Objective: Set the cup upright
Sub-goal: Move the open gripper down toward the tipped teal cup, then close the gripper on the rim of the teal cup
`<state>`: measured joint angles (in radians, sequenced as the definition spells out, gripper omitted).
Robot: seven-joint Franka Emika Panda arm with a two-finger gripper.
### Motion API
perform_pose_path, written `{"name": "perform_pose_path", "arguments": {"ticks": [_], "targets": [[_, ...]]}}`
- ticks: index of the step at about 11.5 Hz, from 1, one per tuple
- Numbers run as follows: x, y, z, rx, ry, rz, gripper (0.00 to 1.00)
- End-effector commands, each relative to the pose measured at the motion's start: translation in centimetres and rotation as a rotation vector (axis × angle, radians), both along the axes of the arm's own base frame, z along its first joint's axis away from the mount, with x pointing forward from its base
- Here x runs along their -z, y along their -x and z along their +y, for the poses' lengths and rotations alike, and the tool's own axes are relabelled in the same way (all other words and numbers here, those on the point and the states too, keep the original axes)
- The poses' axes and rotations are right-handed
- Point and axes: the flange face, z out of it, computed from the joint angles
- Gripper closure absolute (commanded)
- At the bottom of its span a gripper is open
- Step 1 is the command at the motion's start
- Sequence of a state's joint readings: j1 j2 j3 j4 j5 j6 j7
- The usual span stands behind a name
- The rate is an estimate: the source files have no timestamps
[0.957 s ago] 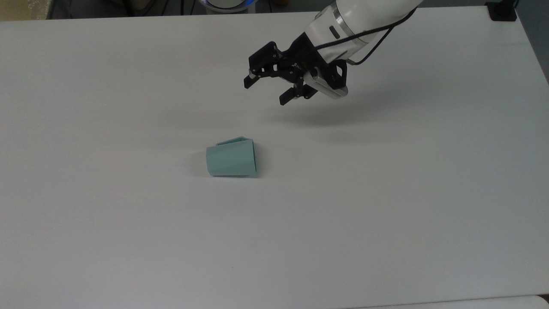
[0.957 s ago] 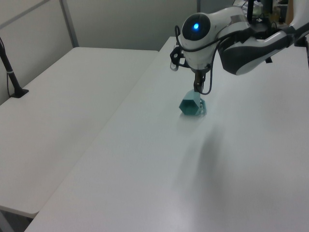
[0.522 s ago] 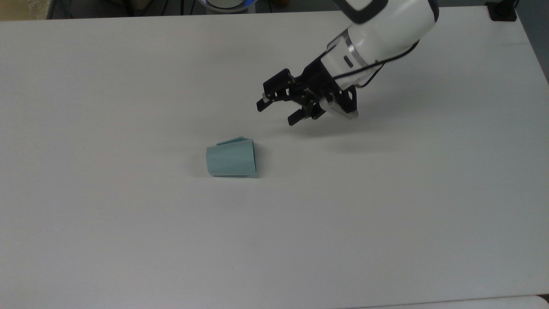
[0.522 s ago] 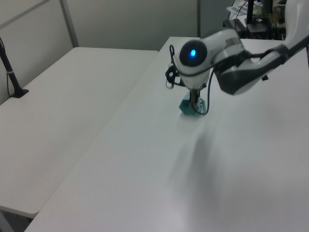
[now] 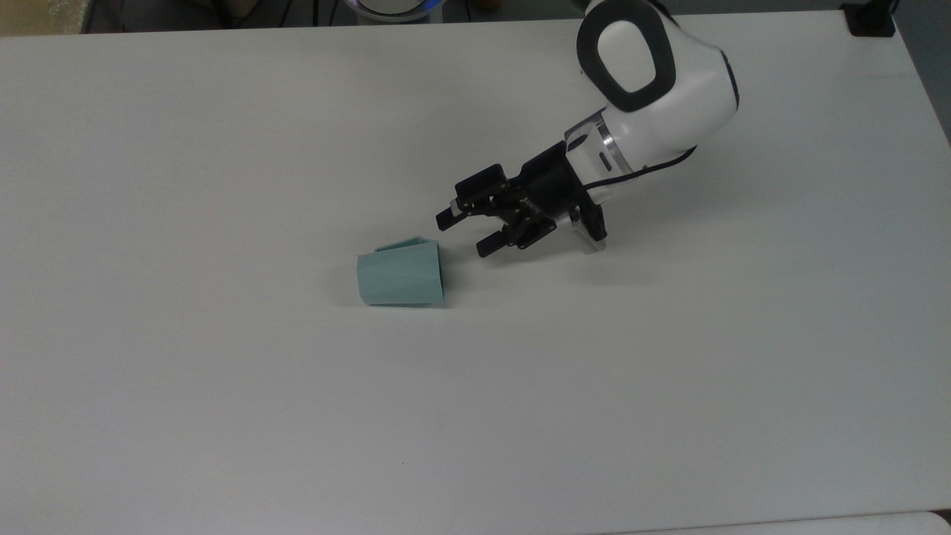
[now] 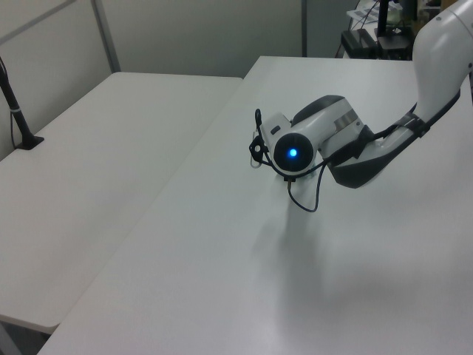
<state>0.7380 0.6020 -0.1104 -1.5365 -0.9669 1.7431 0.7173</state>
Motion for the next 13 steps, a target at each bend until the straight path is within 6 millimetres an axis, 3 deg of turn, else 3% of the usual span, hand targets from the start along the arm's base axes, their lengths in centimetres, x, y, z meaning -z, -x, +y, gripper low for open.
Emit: {"name": "perform_pose_path", "arguments": {"ticks": [1, 4, 8, 10, 11, 13], "targets": [[1.3, -1.4, -1.7, -0.021, 0.017, -0.053, 0.0], [2.1, -2.3, -3.6, 0.001, 0.036, -0.048, 0.01], [4.2, -2.2, -5.4, 0.016, 0.073, -0.049, 0.11], [4.8, -2.5, -5.5, -0.007, 0.067, -0.05, 0.2], [4.8, -2.7, -5.5, -0.015, 0.06, -0.052, 0.29], [4.8, -2.9, -5.6, -0.022, 0.055, -0.054, 0.33]]}}
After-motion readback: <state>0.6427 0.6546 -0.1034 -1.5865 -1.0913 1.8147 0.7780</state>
